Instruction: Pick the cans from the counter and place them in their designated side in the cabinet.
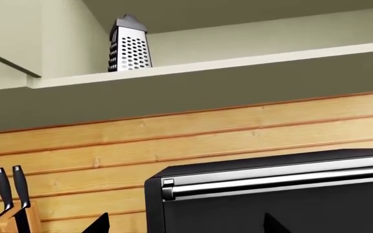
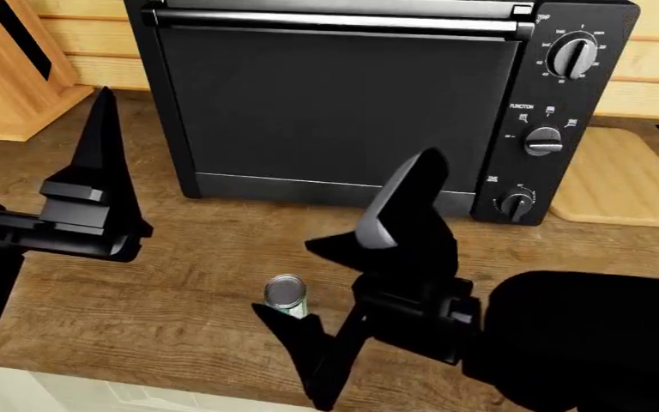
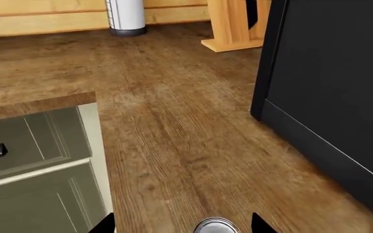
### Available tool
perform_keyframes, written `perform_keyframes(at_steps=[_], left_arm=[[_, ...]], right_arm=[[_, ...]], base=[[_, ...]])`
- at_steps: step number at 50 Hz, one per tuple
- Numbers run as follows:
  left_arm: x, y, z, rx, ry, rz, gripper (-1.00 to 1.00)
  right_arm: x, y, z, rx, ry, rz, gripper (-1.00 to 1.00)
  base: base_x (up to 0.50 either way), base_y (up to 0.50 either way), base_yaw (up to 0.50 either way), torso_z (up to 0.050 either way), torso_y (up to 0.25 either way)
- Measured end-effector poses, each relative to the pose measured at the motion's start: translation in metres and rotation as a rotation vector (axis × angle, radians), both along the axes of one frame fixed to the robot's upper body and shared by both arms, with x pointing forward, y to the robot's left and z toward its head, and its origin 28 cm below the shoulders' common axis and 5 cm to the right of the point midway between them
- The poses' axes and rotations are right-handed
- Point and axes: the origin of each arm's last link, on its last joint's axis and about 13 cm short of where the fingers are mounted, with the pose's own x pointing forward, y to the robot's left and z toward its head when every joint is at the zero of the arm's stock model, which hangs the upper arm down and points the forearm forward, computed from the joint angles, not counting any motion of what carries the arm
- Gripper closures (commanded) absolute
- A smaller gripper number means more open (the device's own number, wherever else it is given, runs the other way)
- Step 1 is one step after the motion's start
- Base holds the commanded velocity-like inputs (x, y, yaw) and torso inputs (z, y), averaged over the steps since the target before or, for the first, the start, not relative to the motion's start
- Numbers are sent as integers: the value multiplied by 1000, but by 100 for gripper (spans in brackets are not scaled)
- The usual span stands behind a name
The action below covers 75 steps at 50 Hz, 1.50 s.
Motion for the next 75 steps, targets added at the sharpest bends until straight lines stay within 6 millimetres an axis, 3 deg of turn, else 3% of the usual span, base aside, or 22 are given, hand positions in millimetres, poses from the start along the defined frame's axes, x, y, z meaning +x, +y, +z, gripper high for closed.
perform_keyframes(at_steps=[47,75], left_arm=[[1,-1,-2,-3,5,-4,-100],[1,1,-1,-5,3,-4,-100]], right_arm=[[12,11,-46,37,77,-56,-100],[20,21,-60,-21,83,-101,-100]], base=[[0,0,0,0,0],[0,0,0,0,0]])
